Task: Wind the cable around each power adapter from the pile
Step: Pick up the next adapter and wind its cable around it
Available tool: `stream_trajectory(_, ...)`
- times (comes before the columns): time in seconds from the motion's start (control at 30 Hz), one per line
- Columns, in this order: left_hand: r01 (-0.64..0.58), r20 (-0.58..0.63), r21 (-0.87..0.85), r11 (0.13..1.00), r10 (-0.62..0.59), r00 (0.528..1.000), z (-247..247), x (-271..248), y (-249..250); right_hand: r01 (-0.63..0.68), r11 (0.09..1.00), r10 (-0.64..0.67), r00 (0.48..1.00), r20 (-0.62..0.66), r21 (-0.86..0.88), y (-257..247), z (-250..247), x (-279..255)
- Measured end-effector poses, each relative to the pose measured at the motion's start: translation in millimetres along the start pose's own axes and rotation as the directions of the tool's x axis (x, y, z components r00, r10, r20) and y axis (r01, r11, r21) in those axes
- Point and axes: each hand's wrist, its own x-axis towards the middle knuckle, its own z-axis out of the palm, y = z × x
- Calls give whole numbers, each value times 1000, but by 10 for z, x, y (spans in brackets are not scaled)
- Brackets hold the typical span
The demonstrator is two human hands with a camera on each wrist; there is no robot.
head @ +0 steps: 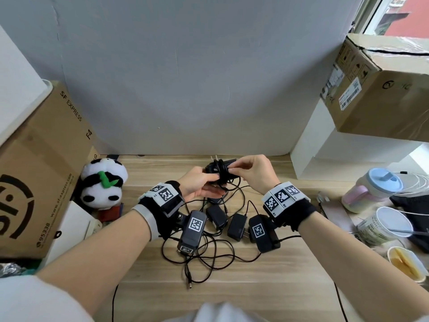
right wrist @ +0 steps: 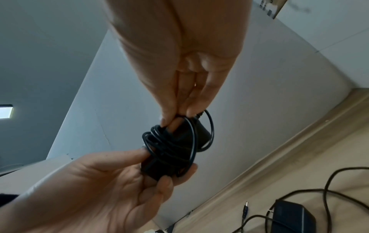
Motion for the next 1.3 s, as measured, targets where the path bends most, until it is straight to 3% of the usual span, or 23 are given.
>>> stream_trajectory(0.27,91,60,126,988,-99,993,29,-39,-9,-1,1000,1,1000,-11,27,40,88,-85)
stream_trajectory(0.47,93,-20,188,978,-91,996,62,-31,7,9,998,-14,997,75,55,33,89,-115)
stream_trajectory(0.67,77,-47,232,970,-68,997,124,3,-16,90,967,-52,986,161,-239,-1,137,-48)
stream_trajectory(0.83,103,-24,296,949,-101,995,88,5,-68,159,884,-81,978,191,-439,7,144,21)
stream_trajectory(0.93,119,-3,299,947,-124,992,66,4,-67,104,931,-64,990,123,-350,-3,150,44)
stream_trajectory(1.03,128,7,226,966,-133,991,42,10,-53,4,996,-8,999,-47,-87,-22,132,54)
stream_trajectory(1.13,121,12,178,977,-125,992,27,5,-16,-13,993,28,992,-122,115,-20,120,49)
stream_trajectory(1.3,120,-4,268,956,-123,992,-5,18,40,-35,974,75,982,-174,224,1,91,83)
